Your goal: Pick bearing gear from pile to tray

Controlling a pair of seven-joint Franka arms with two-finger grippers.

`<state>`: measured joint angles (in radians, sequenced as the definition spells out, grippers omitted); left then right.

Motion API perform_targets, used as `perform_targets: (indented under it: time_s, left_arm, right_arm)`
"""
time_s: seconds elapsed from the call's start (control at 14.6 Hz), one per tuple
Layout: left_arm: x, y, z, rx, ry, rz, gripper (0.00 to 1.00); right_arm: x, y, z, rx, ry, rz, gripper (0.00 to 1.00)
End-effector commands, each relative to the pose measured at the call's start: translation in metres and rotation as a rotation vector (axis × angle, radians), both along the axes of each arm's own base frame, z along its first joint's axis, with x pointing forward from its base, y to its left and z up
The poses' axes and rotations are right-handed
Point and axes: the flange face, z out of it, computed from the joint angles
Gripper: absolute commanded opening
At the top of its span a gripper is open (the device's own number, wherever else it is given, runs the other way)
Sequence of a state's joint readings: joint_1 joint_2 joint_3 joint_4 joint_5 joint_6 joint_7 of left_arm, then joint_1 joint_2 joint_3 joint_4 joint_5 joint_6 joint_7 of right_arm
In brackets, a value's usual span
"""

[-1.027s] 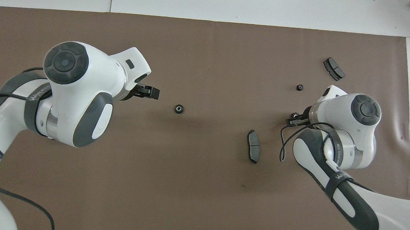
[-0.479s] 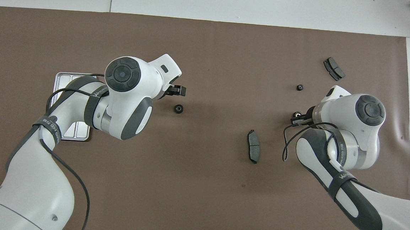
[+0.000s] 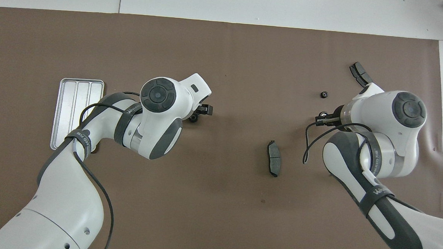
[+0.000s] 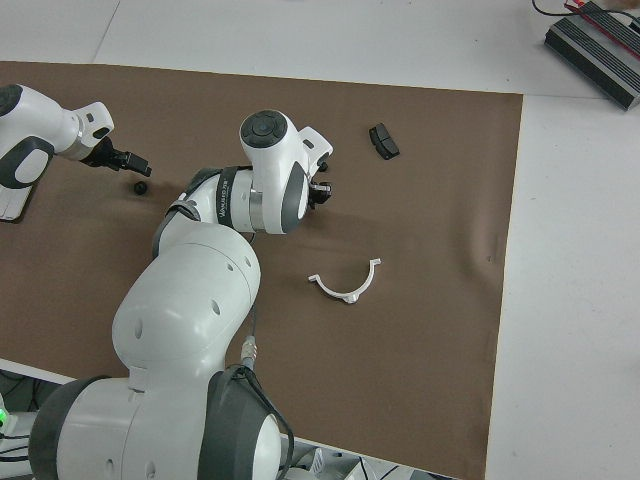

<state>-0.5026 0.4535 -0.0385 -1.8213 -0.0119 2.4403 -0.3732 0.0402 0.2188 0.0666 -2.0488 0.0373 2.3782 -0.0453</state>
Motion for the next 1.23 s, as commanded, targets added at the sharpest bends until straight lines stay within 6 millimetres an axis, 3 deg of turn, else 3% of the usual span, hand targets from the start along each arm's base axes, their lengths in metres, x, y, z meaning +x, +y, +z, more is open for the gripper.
perform_targets:
  time_s: [0.0,0.27,0.34,0.55,0.68,0.82,0.96,1.16]
  left_arm:
    - [-0.01,0.002,-0.003,0.018,-0.012,0.016,1.0]
    - [-0.013,0.002,-0.005,0.017,0.001,0.059,0.47]
    - [-0.017,0.0,-0.006,0.019,0.007,0.066,0.38]
    - [-0.019,0.003,-0.005,0.035,0.03,0.073,0.0]
    - [-0.017,0.009,-0.001,0.05,0.048,0.082,0.0]
    - [-0.013,0.022,0.018,0.051,0.046,0.1,0.0]
    - [-0.004,0.053,0.043,0.056,0.052,0.138,0.0]
    - [0.004,0.112,0.069,0.063,0.046,0.15,0.0]
  right_arm:
    - [0.013,0.01,0.041,0.031,0.007,-0.066,0.0]
    - [0.022,0.045,0.082,0.045,0.026,-0.127,0.0]
    - [0.022,0.058,0.085,0.049,0.027,-0.139,0.0]
    - [0.023,0.06,0.086,0.053,0.018,-0.152,0.0]
    - [0.024,0.061,0.086,0.057,0.011,-0.156,0.0]
    - [0.025,0.07,0.091,0.063,0.001,-0.159,0.0]
    - [0.025,0.08,0.094,0.073,-0.003,-0.192,0.0]
    - [0.023,0.135,0.086,0.142,-0.043,-0.232,0.0]
